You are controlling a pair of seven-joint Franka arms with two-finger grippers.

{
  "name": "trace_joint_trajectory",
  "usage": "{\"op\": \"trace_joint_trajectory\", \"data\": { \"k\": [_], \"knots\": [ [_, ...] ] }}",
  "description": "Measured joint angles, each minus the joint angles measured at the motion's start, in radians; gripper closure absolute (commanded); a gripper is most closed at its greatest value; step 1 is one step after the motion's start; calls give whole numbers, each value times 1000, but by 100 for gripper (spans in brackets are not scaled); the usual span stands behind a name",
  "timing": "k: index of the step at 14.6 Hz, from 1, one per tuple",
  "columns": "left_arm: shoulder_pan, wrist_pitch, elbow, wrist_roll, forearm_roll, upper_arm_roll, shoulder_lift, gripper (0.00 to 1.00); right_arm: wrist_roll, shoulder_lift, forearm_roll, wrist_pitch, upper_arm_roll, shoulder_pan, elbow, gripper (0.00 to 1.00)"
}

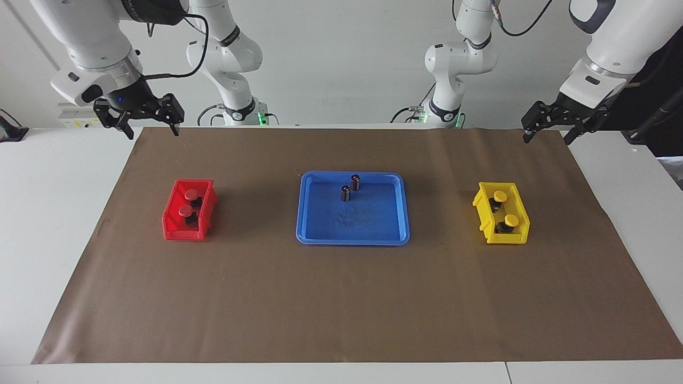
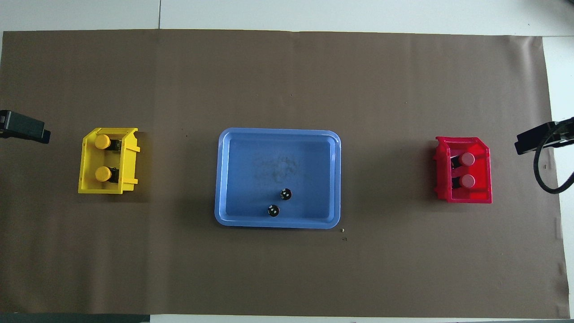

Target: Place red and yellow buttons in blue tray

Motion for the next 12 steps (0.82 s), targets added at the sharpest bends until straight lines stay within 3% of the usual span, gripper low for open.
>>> {"op": "trace_joint_trajectory", "data": {
  "k": [12],
  "knots": [
    [-3, 28, 0, -26, 0, -5, 0, 0, 0, 0, 1, 20, 4, 3, -5, 1]
  ]
}}
